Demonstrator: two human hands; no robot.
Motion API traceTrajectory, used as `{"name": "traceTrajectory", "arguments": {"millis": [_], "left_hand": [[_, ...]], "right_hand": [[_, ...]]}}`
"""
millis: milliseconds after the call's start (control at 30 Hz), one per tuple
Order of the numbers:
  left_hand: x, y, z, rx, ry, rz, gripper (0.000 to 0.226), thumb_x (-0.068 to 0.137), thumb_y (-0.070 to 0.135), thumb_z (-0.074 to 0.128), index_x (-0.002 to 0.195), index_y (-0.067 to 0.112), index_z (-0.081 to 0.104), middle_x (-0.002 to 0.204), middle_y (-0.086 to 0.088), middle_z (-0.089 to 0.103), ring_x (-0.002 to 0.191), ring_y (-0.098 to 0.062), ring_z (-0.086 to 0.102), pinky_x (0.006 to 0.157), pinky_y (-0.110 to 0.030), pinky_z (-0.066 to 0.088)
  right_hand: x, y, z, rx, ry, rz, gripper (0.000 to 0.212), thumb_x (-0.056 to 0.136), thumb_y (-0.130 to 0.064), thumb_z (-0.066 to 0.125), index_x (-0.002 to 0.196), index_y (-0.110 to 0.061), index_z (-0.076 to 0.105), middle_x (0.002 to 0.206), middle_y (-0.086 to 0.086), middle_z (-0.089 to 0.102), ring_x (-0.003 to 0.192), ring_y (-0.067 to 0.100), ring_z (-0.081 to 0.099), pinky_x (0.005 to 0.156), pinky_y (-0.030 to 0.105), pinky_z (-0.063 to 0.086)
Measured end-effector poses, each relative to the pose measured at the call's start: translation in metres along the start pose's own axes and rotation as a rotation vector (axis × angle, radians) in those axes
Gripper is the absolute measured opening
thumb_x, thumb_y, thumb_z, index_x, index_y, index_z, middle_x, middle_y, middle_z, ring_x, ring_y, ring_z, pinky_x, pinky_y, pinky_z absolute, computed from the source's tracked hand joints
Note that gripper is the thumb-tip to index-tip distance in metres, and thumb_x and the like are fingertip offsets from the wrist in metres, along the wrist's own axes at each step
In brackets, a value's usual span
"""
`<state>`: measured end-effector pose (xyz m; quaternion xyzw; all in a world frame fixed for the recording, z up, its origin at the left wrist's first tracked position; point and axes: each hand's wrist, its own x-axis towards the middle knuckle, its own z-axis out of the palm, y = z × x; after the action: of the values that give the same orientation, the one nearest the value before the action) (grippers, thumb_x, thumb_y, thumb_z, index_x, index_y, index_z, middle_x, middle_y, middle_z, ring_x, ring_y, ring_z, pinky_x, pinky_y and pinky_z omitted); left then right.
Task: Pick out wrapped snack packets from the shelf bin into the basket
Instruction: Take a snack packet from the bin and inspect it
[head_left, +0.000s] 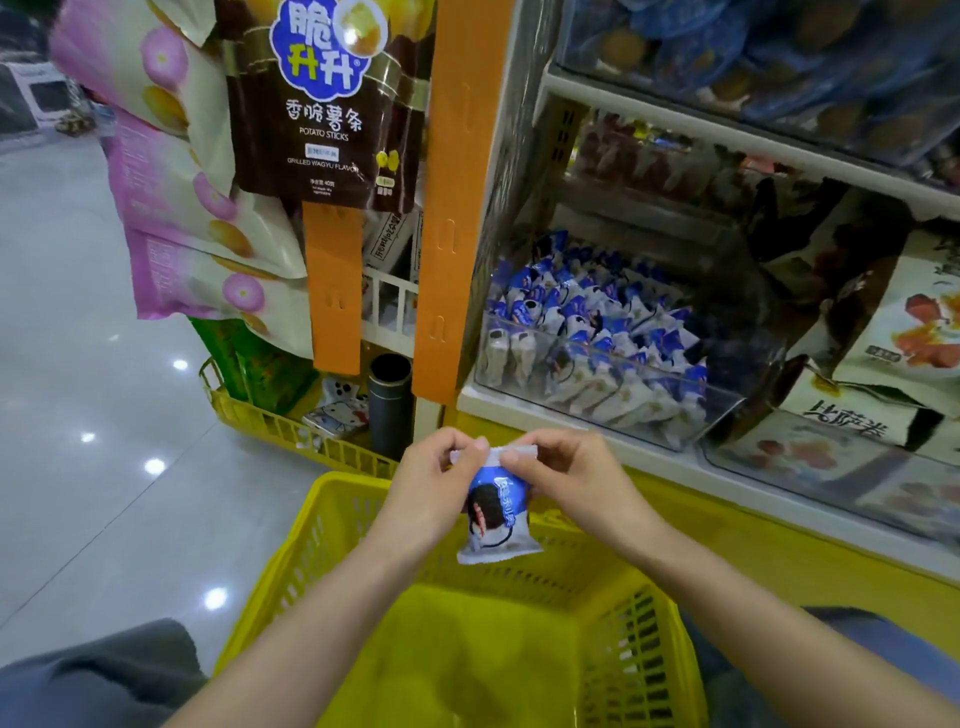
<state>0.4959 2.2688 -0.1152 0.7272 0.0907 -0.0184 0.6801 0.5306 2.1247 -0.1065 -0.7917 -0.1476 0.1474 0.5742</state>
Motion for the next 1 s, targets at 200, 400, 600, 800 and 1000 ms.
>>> {"name": "traceTrajectory", "arguments": {"millis": [200,400,600,800,1000], "left_hand": [[0.003,-0.006,0.002,0.038,-0.021,-0.026,0.024,0.094,0.021,0.052,0.072,0.011,0.053,0.072,-0.014,0.055,0.072,-0.022,0.054,0.067,-0.037,0.044],[0.006,-0.003,0.001,-0.050,-0.038,-0.105,0.017,0.085,0.023,0.063,0.099,0.016,0.056,0.088,-0.003,0.066,0.069,-0.006,0.064,0.061,-0.019,0.051],[0.004,-0.001,-0.004,-0.197,0.126,-0.034,0.027,0.081,0.013,0.069,0.105,0.008,0.059,0.092,-0.007,0.071,0.076,-0.013,0.067,0.064,-0.020,0.053],[0.005,-0.001,-0.008,-0.159,0.120,0.043,0.015,0.085,0.016,0.064,0.099,0.011,0.066,0.083,-0.003,0.074,0.071,-0.011,0.070,0.063,-0.018,0.053],[0.006,-0.002,-0.011,-0.222,0.134,-0.001,0.023,0.095,0.023,0.049,0.091,0.016,0.070,0.084,-0.006,0.074,0.079,-0.019,0.070,0.075,-0.034,0.056]], "right_hand": [[-0.004,0.005,-0.006,-0.625,0.076,-0.336,0.017,0.082,-0.035,0.066,0.089,-0.020,0.071,0.080,-0.009,0.066,0.071,0.005,0.060,0.063,0.023,0.048],[0.001,0.001,-0.009,-0.115,0.261,-0.097,0.011,0.087,-0.014,0.062,0.077,-0.017,0.064,0.071,-0.005,0.066,0.063,0.002,0.061,0.057,0.015,0.051],[-0.002,-0.006,-0.011,0.340,0.123,0.215,0.010,0.091,-0.004,0.052,0.100,-0.001,0.054,0.084,0.011,0.066,0.061,0.006,0.065,0.056,0.017,0.053],[-0.011,-0.006,0.003,-0.045,-0.001,0.173,0.033,0.080,-0.012,0.070,0.104,-0.022,0.050,0.103,0.007,0.066,0.083,0.011,0.063,0.074,0.026,0.054],[-0.009,-0.011,0.000,0.099,-0.022,0.209,0.027,0.075,-0.011,0.074,0.097,-0.014,0.058,0.083,0.003,0.070,0.068,0.010,0.066,0.067,0.027,0.055]]}}
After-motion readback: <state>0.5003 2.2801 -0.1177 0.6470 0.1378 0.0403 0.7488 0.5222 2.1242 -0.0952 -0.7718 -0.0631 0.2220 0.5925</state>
